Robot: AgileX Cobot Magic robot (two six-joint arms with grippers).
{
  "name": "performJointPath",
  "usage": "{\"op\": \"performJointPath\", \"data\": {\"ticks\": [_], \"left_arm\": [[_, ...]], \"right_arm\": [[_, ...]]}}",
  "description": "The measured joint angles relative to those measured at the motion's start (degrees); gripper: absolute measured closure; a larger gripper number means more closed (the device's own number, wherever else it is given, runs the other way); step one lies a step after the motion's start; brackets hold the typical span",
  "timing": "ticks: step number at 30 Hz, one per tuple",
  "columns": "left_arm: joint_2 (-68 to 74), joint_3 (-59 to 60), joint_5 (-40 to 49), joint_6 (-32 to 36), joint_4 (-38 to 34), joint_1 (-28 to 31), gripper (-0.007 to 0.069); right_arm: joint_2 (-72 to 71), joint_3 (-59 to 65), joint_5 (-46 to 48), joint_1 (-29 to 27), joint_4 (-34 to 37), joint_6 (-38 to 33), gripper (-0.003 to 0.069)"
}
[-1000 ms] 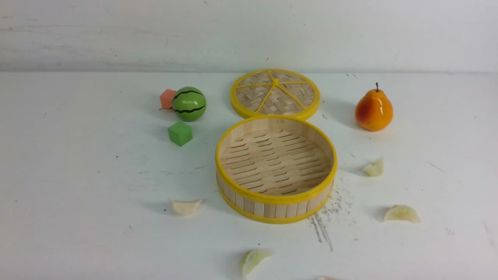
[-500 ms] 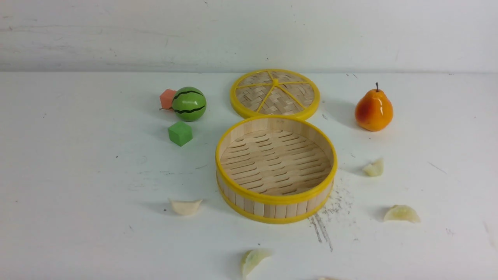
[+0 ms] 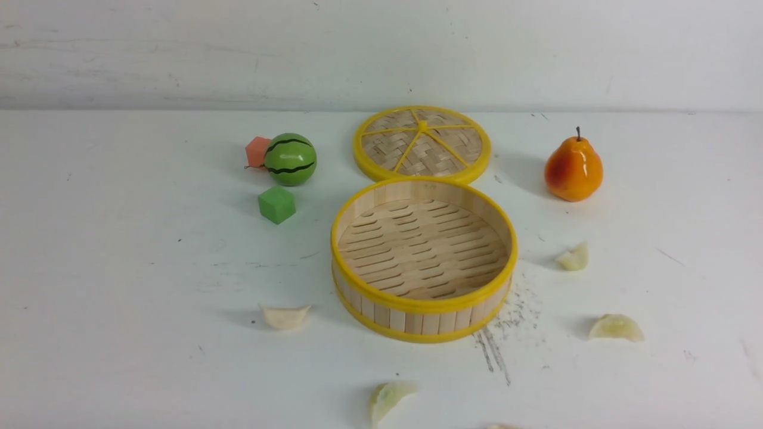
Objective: Put the dumplings into the steamer on the white table.
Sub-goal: 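Reach for and grasp a dumpling on the table with the left gripper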
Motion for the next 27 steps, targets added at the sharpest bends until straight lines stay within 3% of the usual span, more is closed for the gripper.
{"op": "performJointPath", "data": {"ticks": [22, 24, 27], "left_arm": [[0.0, 0.0, -0.3, -0.2, -0.6, 0.0, 0.0387], [0.0, 0.0, -1.1, -1.7, -3.6, 0.0, 0.0387], [0.0, 0.0, -3.3, -9.4, -17.6, 0.0, 0.0387]], "right_arm": [[0.0, 0.0, 0.0, 0.0, 0.4, 0.0, 0.0419], [0.0, 0.0, 0.0, 0.0, 0.7, 0.0, 0.0419], [0.0, 0.0, 0.0, 0.0, 3.0, 0.0, 0.0419]]}}
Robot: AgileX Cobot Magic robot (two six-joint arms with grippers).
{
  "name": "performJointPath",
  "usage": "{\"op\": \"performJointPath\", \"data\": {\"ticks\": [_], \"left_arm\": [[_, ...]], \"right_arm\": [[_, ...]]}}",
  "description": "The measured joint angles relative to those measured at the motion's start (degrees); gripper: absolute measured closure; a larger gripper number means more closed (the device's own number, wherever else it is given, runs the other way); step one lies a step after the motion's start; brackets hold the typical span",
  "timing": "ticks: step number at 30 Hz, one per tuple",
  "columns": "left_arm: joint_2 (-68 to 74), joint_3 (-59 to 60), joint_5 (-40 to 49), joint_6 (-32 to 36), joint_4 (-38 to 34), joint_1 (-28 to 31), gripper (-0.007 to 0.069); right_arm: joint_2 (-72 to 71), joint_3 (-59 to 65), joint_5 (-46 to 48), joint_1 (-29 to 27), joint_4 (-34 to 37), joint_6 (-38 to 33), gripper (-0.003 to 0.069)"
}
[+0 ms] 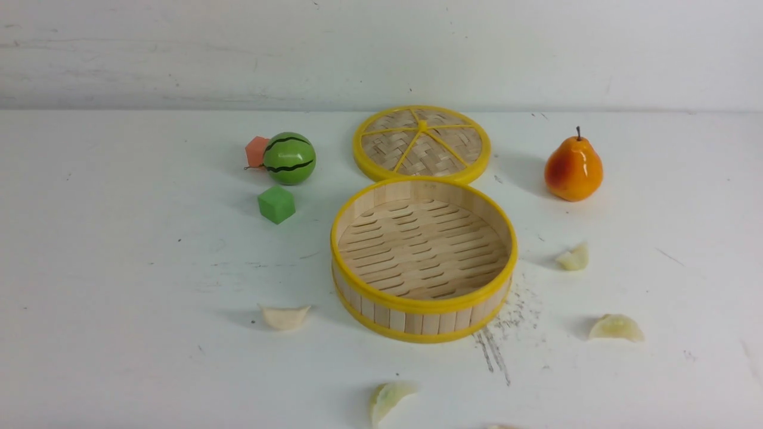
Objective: Put the dumplings into the steamer on the white table.
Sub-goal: 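Reach for and grasp a dumpling on the table with the left gripper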
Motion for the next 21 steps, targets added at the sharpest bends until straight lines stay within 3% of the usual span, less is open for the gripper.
{"op": "performJointPath", "data": {"ticks": [4, 7, 13, 17, 19, 20, 21], "left_arm": [[0.0, 0.0, -1.4, -12.0, -20.5, 0.0, 0.0387], [0.0, 0.0, -2.7, -17.7, -33.1, 0.0, 0.0387], [0.0, 0.0, -3.7, -17.8, -37.9, 0.0, 0.0387], [0.0, -1.6, -0.7, -13.8, -38.8, 0.0, 0.0387], [0.0, -5.7, 2.5, -5.8, -38.4, 0.0, 0.0387], [0.0, -6.2, 2.8, -4.9, -38.4, 0.0, 0.0387], [0.0, -10.3, 5.3, 1.6, -37.6, 0.0, 0.0392]], "right_arm": [[0.0, 0.0, -0.1, 0.0, 9.3, 0.9, 0.0419], [0.0, 0.3, 0.0, 0.0, 25.7, 6.3, 0.0419], [0.0, 0.5, -0.9, 0.0, 52.1, 14.1, 0.0419], [0.0, 0.5, -2.7, 0.0, 55.9, 13.6, 0.0419], [0.0, 0.5, -4.0, 0.0, 57.5, 13.5, 0.0419], [0.0, 0.5, -4.1, 0.0, 57.6, 13.4, 0.0419], [0.0, 0.5, -4.3, 0.0, 58.3, 12.0, 0.0419]]}}
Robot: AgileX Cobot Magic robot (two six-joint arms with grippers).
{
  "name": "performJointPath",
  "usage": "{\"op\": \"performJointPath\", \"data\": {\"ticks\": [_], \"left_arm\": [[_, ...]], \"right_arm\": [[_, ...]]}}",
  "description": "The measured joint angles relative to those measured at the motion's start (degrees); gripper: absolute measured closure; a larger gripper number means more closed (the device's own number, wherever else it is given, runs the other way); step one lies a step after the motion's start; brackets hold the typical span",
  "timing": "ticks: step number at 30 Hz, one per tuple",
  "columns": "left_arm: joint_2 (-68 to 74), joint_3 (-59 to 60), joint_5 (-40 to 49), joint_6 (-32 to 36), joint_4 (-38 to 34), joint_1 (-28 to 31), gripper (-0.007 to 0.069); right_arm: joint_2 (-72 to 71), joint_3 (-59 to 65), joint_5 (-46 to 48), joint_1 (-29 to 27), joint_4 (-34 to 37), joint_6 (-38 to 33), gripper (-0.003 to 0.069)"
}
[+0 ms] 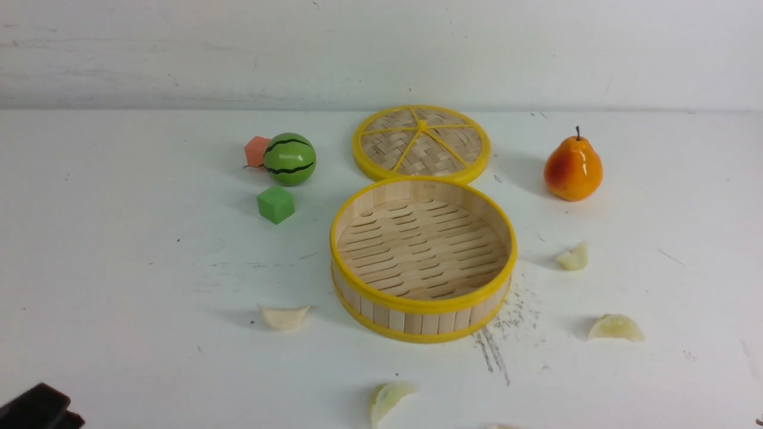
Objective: Put the dumplings into the steamer on the white table.
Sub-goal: 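Reach for and grasp a dumpling on the table with the left gripper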
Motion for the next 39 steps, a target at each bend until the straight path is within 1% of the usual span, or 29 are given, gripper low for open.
{"op": "performJointPath", "data": {"ticks": [1, 2, 3, 4, 5, 6, 7, 8, 9, 10, 12, 13, 15, 17, 19, 20, 23, 25, 26, 27, 29, 31, 33, 34, 37, 38, 39], "left_arm": [[0.0, -1.1, 1.0, 2.7, 0.5, 0.0, 0.0398], [0.1, -5.1, 3.2, 8.3, 1.9, 0.0, 0.0416], [0.6, -8.1, 5.1, 11.3, 3.6, 0.0, 0.0438], [1.6, -10.5, 6.9, 13.1, 6.0, 0.0, 0.0467], [3.9, -14.1, 9.7, 14.7, 9.0, 0.0, 0.0501], [5.4, -15.8, 11.7, 15.2, 11.7, 0.0, 0.0531], [8.7, -19.2, 14.2, 15.6, 16.3, 0.0, 0.058], [11.2, -21.4, 17.0, 15.9, 19.3, 0.0, 0.0612], [14.5, -24.6, 19.8, 16.1, 23.1, 0.0, 0.0639], [17.9, -27.1, 22.7, 16.2, 26.5, 0.0, 0.0638], [23.2, -30.4, 26.3, 16.2, 31.3, 0.0, 0.0638], [26.9, -32.9, 28.8, 15.9, 33.8, -0.3, 0.0638], [32.2, -36.4, 32.0, 14.9, 38.3, -1.9, 0.0638], [36.1, -38.8, 34.2, 14.0, 41.7, -4.4, 0.0638], [40.8, -41.5, 36.8, 12.6, 46.2, -8.3, 0.0638], [43.7, -42.9, 38.5, 11.8, 48.8, -10.4, 0.0638], [50.2, -46.1, 41.5, 8.5, 53.7, -15.1, 0.0638], [56.3, -49.2, 43.6, 5.9, 55.6, -17.3, 0.0638], [56.9, -49.4, 43.8, 5.7, 55.7, -17.3, 0.0638], [61.1, -51.5, 44.4, 4.8, 55.8, -17.7, 0.0638], [66.3, -53.9, 44.5, 4.2, 55.6, -18.0, 0.0636], [72.7, -56.8, 43.7, 3.9, 54.4, -18.0, 0.0606], [76.7, -58.4, 42.6, 3.8, 53.4, -18.1, 0.0549], [77.6, -58.7, 42.2, 3.8, 53.3, -18.1, 0.054], [85.3, -60.9, 37.8, 3.7, 51.0, -18.1, 0.0331], [86.8, -61.1, 36.6, 3.7, 50.6, -18.1, 0.0293], [89.0, -61.2, 34.6, 3.6, 49.6, -18.1, 0.0208]], "right_arm": [[0.0, -0.2, 0.0, 0.0, 0.1, -0.9, 0.0419], [0.0, -1.2, 0.4, 0.0, 0.3, -3.5, 0.0419], [0.0, -2.5, 0.6, 0.0, 0.4, -6.3, 0.0419], [0.0, -3.9, 0.7, 0.0, 0.4, -8.8, 0.0421], [0.0, -6.4, 0.8, 0.0, 0.4, -13.3, 0.043], [0.3, -8.3, 0.8, 0.0, 0.4, -16.6, 0.0449], [1.2, -11.0, 0.8, 0.0, 0.4, -20.8, 0.0478], [2.5, -13.2, 0.8, 0.0, 0.2, -25.1, 0.0509], [4.8, -16.1, 1.0, 0.0, -0.1, -29.2, 0.0554], [7.7, -19.1, 1.6, 0.0, -0.8, -33.1, 0.0603], [13.4, -23.9, 3.7, 0.0, -1.9, -38.2, 0.0659], [18.1, -27.5, 6.1, 0.0, -3.0, -42.0, 0.0674], [27.2, -33.6, 12.7, 0.0, -5.4, -46.6, 0.0678], [32.8, -37.0, 17.5, 0.1, -6.8, -47.8, 0.0678], [40.2, -40.9, 23.5, 1.2, -9.0, -48.3, 0.0678], [44.1, -42.9, 26.4, 2.4, -10.3, -48.4, 0.0678], [51.2, -46.2, 30.8, 6.0, -12.2, -48.5, 0.0678], [55.4, -48.1, 33.1, 9.2, -12.9, -48.5, 0.0676], [55.7, -48.1, 33.3, 9.2, -13.0, -48.5, 0.0676], [57.5, -49.0, 34.2, 11.0, -13.0, -48.5, 0.0675], [58.7, -49.4, 34.8, 12.8, -13.0, -48.6, 0.0674], [59.1, -49.6, 35.3, 13.6, -13.0, -48.6, 0.0673], [59.1, -49.6, 35.5, 13.7, -13.1, -48.7, 0.0673], [59.1, -49.6, 35.5, 13.7, -13.1, -48.7, 0.0673], [59.1, -49.6, 35.5, 13.7, -14.3, -48.7, 0.067], [59.1, -49.6, 35.5, 13.7, -14.5, -48.7, 0.067], [59.1, -49.6, 35.5, 13.7, -14.7, -48.7, 0.067]]}}
